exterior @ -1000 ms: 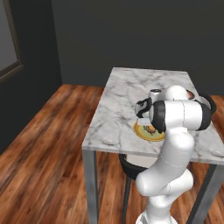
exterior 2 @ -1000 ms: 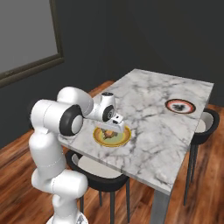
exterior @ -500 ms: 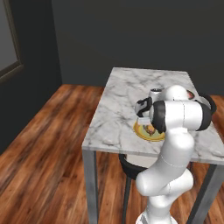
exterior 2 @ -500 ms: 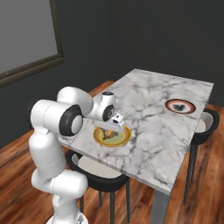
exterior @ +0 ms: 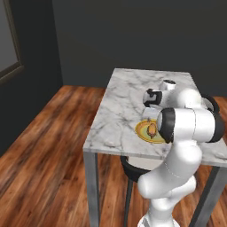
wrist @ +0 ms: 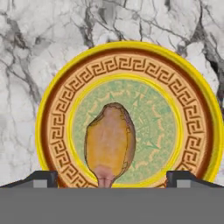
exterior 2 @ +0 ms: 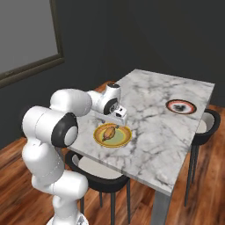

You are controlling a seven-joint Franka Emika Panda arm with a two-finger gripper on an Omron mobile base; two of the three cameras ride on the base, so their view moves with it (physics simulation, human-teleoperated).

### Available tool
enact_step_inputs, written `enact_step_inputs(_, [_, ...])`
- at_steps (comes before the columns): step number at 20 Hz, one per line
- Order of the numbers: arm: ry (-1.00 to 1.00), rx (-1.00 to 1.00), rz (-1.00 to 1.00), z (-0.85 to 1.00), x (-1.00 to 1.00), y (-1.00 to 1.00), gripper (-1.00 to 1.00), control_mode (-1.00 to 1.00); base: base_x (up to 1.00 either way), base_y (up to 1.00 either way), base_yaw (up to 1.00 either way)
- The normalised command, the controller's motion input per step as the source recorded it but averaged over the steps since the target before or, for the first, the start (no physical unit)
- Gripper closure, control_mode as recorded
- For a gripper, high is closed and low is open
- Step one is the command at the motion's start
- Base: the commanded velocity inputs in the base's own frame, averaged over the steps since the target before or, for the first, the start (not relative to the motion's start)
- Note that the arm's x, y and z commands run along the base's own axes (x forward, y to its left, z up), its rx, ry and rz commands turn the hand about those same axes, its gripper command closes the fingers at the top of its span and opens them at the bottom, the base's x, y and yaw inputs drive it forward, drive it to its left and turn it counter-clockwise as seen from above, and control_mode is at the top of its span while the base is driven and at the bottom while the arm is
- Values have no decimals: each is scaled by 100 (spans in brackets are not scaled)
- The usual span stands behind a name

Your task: Take the chicken drumsticks from the pan and place one on each plate on the dining counter.

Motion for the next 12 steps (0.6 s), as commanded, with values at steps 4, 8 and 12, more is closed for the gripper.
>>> enact_step_inputs(4, [-9, 2, 1, 45, -54, 0, -100, -100, 0, 0, 0])
enact_step_inputs(8, [0, 0, 4, 39, -64, 7, -100, -100, 0, 0, 0])
enact_step_inputs(12, [0, -2, 6, 28, -68, 10, -100, -100, 0, 0, 0])
